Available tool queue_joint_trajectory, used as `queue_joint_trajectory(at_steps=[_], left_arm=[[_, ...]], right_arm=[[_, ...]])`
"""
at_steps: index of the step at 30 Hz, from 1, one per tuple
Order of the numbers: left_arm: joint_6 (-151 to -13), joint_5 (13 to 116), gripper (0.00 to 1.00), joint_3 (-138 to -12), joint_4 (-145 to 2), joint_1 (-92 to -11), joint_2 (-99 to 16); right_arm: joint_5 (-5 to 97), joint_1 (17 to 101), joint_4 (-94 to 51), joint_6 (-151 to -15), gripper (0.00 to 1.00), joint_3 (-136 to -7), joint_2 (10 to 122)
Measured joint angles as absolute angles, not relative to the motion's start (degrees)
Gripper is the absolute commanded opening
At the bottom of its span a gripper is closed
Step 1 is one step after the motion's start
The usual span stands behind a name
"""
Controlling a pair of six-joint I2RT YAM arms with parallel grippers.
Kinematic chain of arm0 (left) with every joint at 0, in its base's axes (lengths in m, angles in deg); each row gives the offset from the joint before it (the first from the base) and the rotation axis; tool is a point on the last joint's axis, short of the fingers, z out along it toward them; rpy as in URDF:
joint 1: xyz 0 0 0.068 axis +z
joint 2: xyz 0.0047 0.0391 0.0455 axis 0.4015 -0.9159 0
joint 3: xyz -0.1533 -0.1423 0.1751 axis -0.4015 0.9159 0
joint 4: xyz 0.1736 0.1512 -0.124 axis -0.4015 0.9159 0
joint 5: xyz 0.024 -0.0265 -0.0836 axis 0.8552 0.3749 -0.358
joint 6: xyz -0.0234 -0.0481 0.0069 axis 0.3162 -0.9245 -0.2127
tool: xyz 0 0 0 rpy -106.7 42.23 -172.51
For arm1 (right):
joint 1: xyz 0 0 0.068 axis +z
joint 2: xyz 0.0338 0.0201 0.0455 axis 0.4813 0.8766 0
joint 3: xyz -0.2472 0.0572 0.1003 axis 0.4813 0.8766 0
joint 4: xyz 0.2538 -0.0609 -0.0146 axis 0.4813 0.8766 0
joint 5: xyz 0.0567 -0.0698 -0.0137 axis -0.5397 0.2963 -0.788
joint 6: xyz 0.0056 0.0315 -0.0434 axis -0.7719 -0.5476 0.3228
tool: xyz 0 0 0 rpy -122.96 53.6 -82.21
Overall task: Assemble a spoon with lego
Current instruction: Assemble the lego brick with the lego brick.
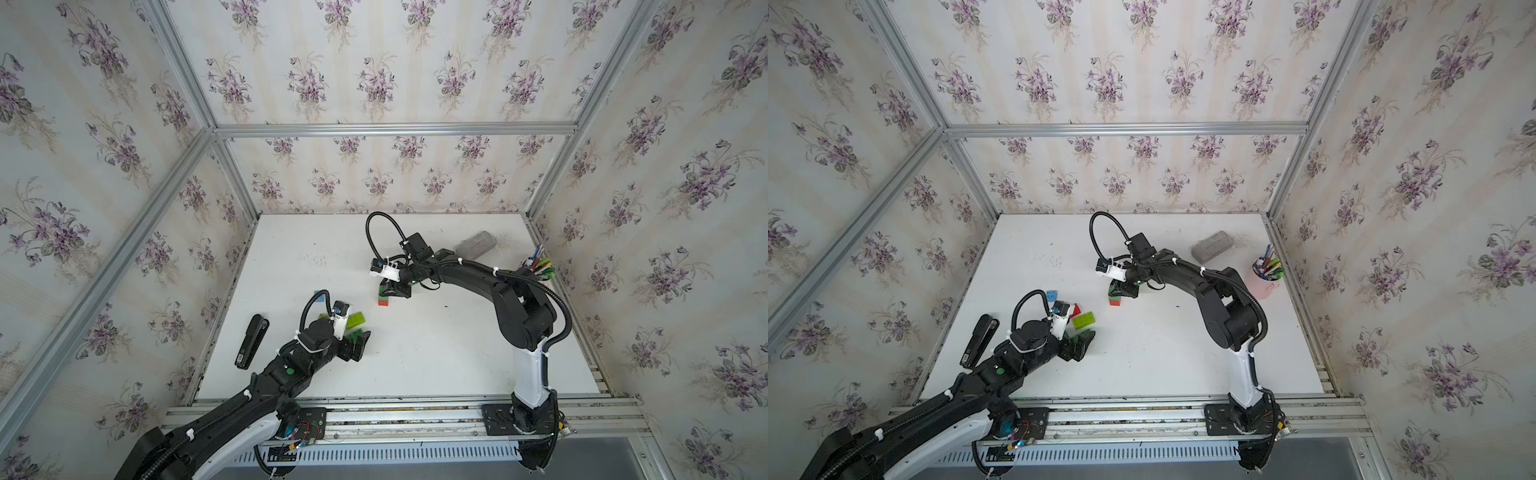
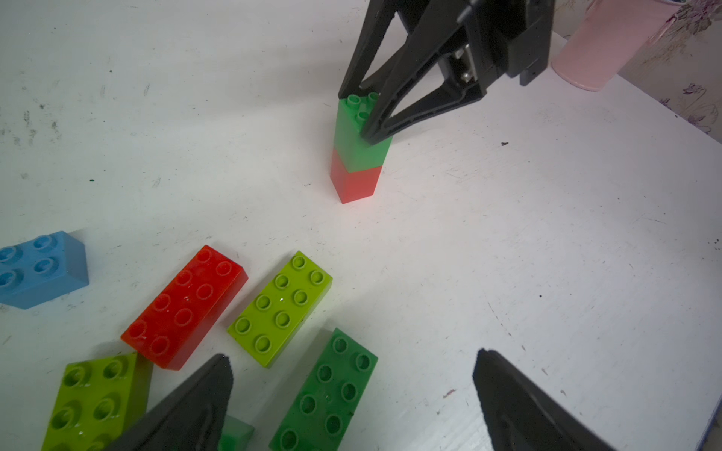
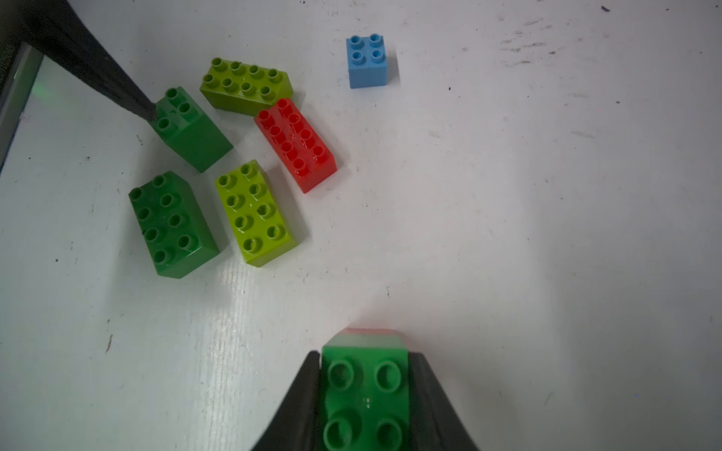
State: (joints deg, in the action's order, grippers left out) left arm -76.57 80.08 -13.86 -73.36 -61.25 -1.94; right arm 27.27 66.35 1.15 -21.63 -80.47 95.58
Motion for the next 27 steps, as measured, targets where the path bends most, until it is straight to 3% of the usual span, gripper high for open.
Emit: queue_joint_trajectory(at_steps=[6,9,11,14,22,27], left_arm=[[-76.61,80.19,1.00,-13.86,-73.36,-61.25,-1.94],[-76.61,80.23,1.00,-13.86,-73.36,-61.25,-1.94],[-76.61,80.23,1.00,-13.86,-73.36,-61.25,-1.94],[-76.63,80.25,0.99,-13.88,-73.32,-61.25,-1.89],[-77.14,81.30,0.99,-14.49,-72.01,-61.25,-0.17],[-78.25,81.56,0.99,-20.39,-65.45,-61.25,-1.52]], right_arm=[[28.80,66.96,3.58,-21.70,0.28,-83.86,97.22],[29.06,66.96,5.26,-21.94,0.45,-85.21,97.39],[30.24,67.01,7.55,-22.72,0.60,-86.02,97.37],[30.35,66.57,8.73,-24.06,0.71,-85.96,96.71],[31.64,66.24,6.42,-25.81,0.77,-84.36,92.87],[32.34,65.39,2.68,-26.70,0.78,-75.60,84.84]])
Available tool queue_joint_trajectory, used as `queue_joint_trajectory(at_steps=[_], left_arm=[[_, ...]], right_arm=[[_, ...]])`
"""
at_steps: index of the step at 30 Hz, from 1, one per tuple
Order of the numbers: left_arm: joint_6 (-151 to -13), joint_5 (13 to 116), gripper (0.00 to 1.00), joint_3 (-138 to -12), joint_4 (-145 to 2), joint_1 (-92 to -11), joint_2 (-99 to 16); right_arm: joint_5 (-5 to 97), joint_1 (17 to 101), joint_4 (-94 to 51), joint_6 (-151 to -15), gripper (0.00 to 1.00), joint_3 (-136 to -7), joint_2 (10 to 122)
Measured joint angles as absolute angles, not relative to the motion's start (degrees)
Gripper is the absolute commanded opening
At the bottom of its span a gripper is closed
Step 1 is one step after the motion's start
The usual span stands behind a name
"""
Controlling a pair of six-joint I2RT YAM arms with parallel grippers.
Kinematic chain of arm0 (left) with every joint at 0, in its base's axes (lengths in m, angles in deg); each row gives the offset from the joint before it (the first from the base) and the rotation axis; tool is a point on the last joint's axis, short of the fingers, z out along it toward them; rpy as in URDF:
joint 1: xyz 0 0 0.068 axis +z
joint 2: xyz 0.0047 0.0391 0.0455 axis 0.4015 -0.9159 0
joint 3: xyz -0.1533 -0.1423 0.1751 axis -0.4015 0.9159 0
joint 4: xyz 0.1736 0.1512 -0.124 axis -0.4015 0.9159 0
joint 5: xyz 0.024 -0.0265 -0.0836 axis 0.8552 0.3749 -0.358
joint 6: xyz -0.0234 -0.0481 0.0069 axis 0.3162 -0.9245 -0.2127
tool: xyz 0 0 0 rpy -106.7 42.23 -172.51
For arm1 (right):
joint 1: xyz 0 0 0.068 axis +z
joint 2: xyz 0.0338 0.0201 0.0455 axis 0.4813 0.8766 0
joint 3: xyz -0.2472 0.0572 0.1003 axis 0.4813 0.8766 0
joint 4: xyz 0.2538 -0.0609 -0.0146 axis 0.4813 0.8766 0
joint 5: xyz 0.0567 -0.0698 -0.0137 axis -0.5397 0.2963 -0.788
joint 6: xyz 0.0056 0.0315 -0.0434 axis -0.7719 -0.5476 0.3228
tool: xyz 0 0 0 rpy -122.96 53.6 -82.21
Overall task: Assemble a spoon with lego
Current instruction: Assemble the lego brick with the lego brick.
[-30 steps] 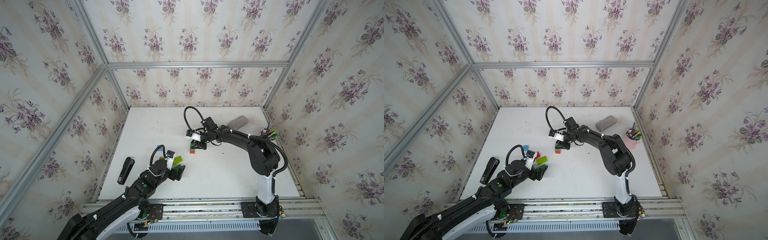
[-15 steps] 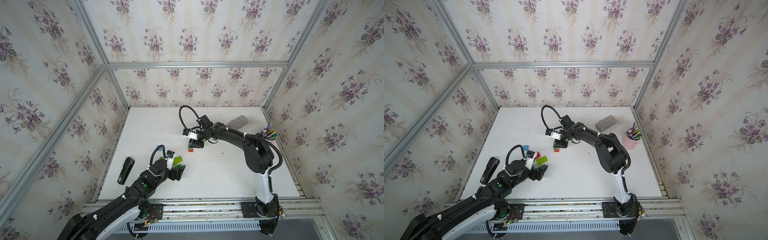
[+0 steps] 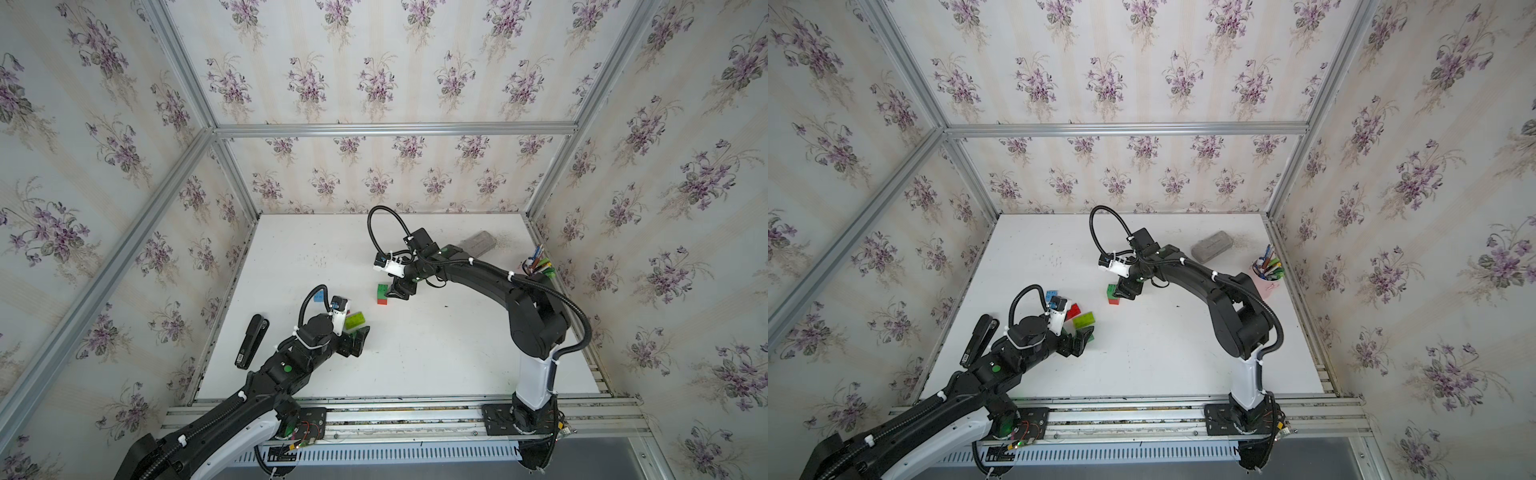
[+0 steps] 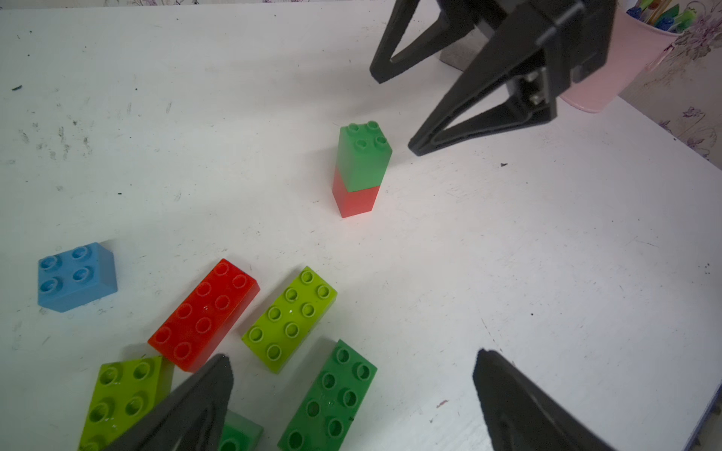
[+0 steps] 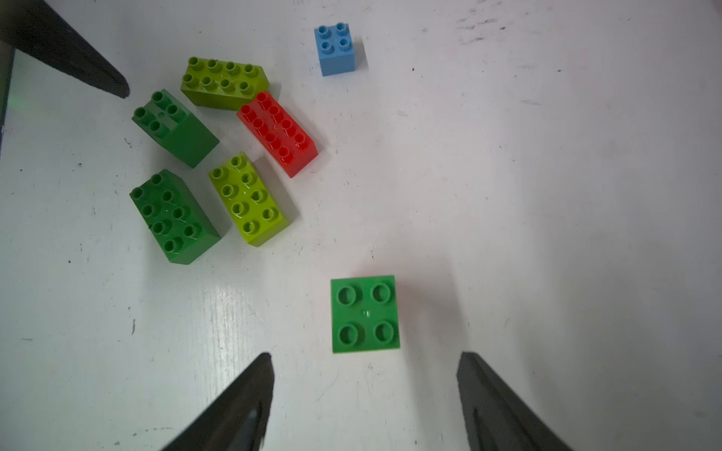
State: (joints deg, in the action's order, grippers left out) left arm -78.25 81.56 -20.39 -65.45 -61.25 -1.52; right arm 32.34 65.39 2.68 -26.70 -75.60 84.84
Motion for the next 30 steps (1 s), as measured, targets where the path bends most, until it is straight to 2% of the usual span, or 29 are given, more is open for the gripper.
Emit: queue_joint_trajectory(at_steps=[9,13,19,20,24,30], left_arm=[[-76.65,81.26,0.97,-44.19,-42.08,-61.60,-15.44],[-71.28,81.21,0.82,-53.05,-32.25,-61.80,-22.46],[-62.25,82.83,0.68,-65.18,-18.41,-61.97,-34.26],[-61.25,83.20,0.64,-65.90,-16.64,-62.08,-35.84],[-58.47,84.38,0.63,-66.14,-10.92,-62.32,-40.05],[-54.75,85.89,0.57,-65.29,-9.74,-62.37,-47.03]], right_arm=[[28.29,58.05,-16.29,-37.65,0.78,-53.13,66.83],[27.59,55.25,-19.83,-39.93,0.79,-48.78,62.92],[26.85,49.37,-22.26,-40.76,0.79,-47.12,58.64],[26.83,48.82,-22.57,-40.78,0.79,-47.14,58.27],[26.83,48.01,-22.70,-40.27,0.79,-47.14,58.20],[26.76,47.93,-22.65,-40.08,0.79,-47.14,58.42]])
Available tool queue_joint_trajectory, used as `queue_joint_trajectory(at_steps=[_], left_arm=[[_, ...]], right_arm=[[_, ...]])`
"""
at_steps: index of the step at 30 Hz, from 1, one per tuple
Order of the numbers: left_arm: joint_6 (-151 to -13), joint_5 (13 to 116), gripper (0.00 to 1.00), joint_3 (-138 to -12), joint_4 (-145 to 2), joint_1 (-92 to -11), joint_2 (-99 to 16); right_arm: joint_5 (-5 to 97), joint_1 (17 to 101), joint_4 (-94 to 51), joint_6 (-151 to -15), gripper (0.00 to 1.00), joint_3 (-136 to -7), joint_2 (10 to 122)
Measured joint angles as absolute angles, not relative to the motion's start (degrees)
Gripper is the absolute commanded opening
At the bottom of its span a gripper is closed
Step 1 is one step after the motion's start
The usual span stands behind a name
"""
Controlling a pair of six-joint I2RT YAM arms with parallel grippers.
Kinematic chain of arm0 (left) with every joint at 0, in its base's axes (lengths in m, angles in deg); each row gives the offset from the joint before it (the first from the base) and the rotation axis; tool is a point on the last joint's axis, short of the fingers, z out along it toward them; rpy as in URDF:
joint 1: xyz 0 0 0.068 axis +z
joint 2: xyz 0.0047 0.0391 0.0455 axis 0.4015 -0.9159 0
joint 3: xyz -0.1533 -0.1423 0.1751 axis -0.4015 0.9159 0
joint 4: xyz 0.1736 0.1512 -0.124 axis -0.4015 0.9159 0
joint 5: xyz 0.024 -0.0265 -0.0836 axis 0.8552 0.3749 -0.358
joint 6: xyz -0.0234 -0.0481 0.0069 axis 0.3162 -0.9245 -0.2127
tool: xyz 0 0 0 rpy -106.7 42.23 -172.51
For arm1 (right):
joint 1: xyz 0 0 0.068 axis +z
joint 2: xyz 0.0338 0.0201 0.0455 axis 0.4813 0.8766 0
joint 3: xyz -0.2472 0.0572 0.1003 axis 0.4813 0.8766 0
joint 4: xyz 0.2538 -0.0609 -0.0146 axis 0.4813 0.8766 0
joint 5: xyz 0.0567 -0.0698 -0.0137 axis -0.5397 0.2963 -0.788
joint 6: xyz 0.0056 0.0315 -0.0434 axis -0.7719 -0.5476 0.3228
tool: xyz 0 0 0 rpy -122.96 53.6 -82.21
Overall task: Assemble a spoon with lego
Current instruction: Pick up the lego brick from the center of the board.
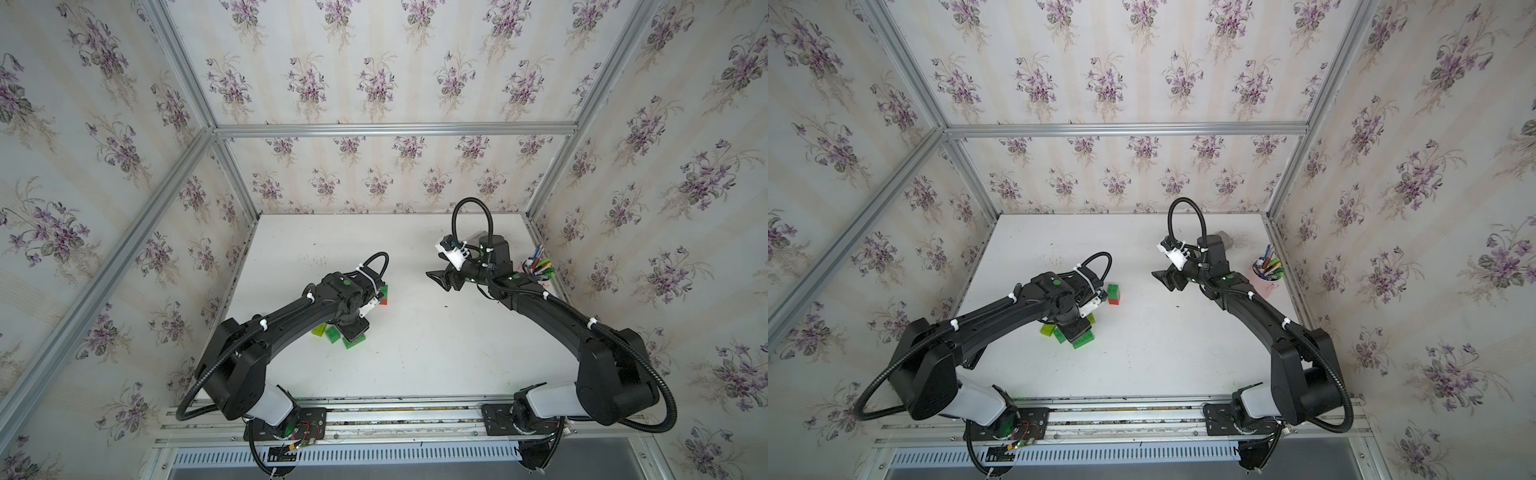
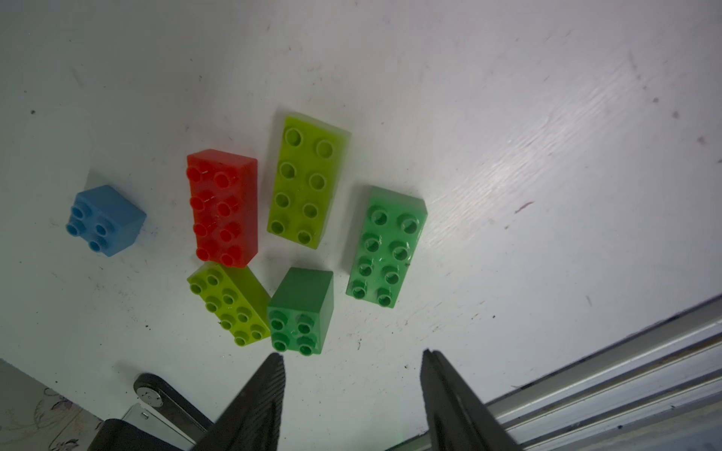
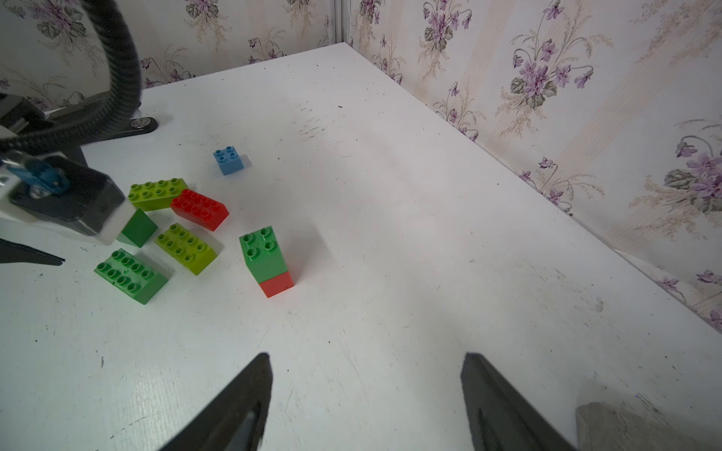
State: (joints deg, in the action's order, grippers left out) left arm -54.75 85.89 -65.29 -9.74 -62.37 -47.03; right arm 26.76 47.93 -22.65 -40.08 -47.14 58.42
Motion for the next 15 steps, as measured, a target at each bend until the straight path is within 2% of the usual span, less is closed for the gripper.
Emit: queue_joint_trajectory(at_steps=[15], left_arm=[[-49.46,83.29,0.57,-60.87,-17.43,-62.48,-52.23]], right_arm=[[26.94,47.88,-21.28,-39.88,0.78,-48.56,58.51]])
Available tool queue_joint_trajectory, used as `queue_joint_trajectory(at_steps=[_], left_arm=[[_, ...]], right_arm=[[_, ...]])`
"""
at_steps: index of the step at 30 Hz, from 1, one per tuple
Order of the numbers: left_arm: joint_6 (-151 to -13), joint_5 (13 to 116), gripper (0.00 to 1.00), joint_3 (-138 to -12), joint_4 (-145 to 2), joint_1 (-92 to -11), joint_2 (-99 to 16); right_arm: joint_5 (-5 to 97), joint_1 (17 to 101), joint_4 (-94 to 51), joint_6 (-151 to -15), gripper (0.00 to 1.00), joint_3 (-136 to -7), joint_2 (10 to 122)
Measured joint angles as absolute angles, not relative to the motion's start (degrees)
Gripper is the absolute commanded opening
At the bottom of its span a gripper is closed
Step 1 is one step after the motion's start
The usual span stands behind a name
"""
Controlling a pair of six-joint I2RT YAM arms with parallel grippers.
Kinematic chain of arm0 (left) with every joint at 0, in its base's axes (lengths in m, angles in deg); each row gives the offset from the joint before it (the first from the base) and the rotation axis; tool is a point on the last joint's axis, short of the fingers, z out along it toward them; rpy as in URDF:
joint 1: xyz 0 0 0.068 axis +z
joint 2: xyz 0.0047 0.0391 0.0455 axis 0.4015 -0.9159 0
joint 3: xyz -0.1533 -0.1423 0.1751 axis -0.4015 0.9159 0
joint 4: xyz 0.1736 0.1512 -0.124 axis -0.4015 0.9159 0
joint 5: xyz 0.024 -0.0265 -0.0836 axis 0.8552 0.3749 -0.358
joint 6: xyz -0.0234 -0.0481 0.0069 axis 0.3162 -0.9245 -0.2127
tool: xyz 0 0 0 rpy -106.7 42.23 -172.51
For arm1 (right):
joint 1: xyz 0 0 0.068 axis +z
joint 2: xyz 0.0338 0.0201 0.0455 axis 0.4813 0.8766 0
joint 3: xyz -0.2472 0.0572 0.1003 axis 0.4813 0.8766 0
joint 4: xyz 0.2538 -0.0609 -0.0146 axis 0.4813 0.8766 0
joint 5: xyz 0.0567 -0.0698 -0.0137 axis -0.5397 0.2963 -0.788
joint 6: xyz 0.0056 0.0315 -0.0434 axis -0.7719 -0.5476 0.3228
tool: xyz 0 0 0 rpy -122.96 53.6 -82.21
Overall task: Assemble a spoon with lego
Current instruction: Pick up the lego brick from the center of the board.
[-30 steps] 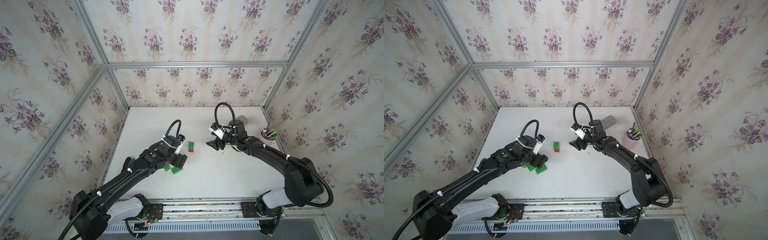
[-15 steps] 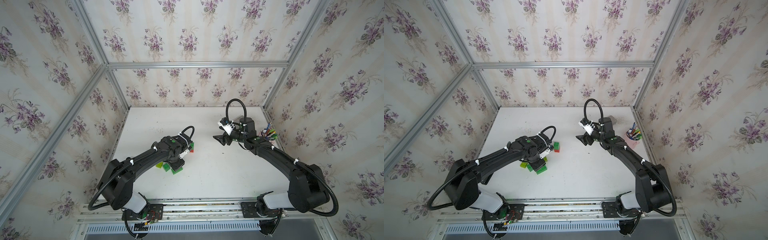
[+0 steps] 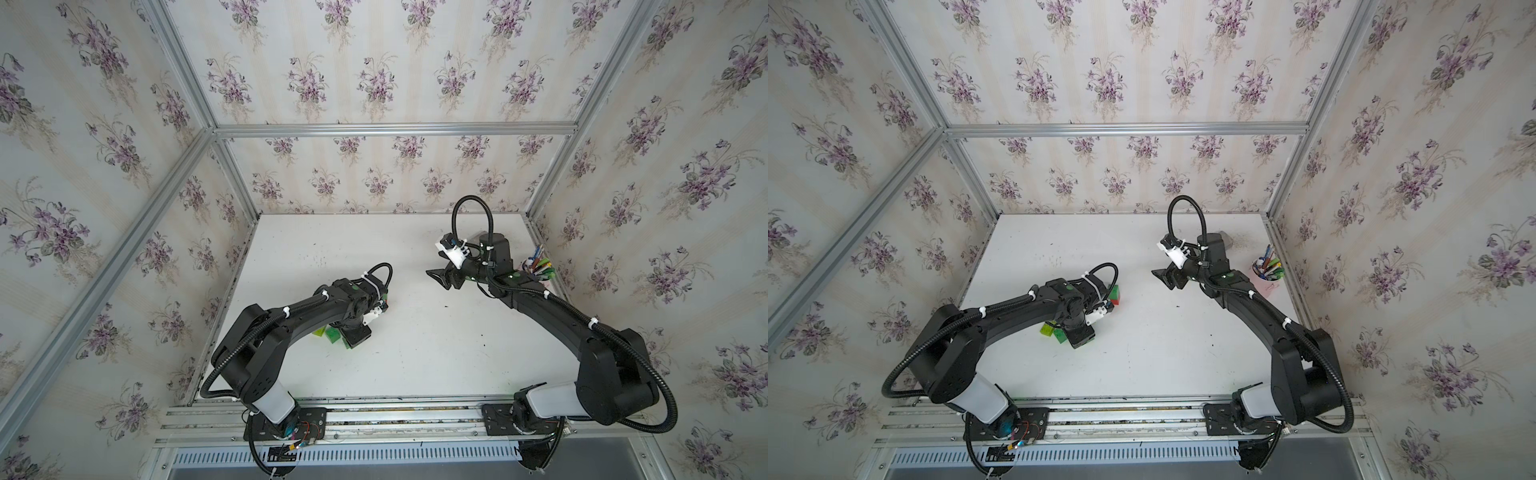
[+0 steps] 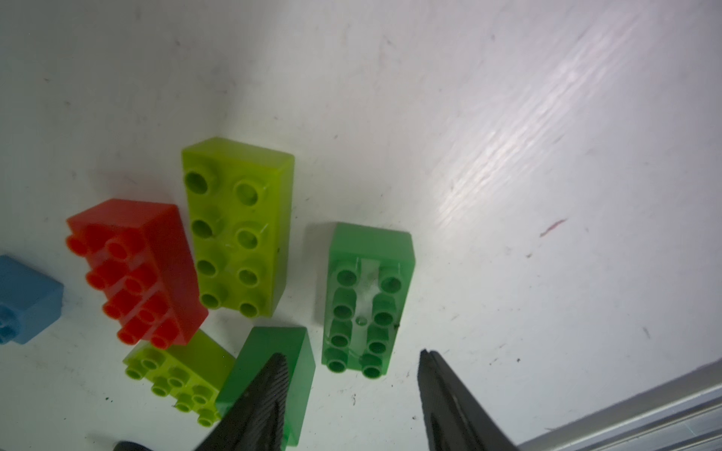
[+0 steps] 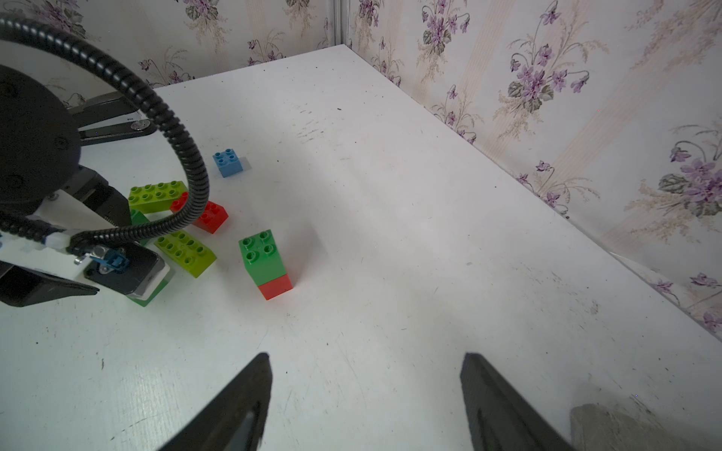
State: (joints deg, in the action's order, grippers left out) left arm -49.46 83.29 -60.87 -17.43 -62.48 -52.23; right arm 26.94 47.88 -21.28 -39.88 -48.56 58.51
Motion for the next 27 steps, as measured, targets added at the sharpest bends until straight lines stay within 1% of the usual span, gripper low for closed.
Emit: queue_joint_trajectory(at_steps=[3,4,6,13,18,20,23,27], left_arm=[[-49.11,82.85,0.56,-60.39,-18.41,-62.50,-53.50],[-49.03,82.68,0.51,-60.30,-18.68,-62.50,-53.85],[-49.01,82.50,0.48,-60.26,-19.16,-62.48,-54.65],[-49.01,81.76,0.41,-60.17,-20.10,-62.48,-55.99],[-49.01,81.45,0.28,-60.11,-20.40,-62.70,-56.47],[-49.01,81.50,0.24,-60.11,-20.42,-63.05,-56.29],[-49.05,81.45,0.23,-60.11,-20.62,-64.05,-55.44],[-49.11,81.48,0.22,-61.88,-20.38,-67.57,-54.09]], right_arm=[[27.14,47.88,-20.93,-39.88,0.78,-48.63,58.49],[27.20,47.88,-20.79,-39.88,0.78,-48.63,58.51],[27.29,47.88,-20.53,-39.88,0.78,-48.69,58.51],[27.35,47.88,-19.70,-39.84,0.78,-48.89,58.51],[27.35,47.88,-19.64,-39.82,0.77,-48.95,58.53],[27.38,47.88,-19.64,-39.82,0.77,-48.95,58.51],[27.53,47.88,-19.64,-39.73,0.77,-48.95,58.51],[28.58,47.86,-19.83,-40.14,0.77,-48.10,58.51]])
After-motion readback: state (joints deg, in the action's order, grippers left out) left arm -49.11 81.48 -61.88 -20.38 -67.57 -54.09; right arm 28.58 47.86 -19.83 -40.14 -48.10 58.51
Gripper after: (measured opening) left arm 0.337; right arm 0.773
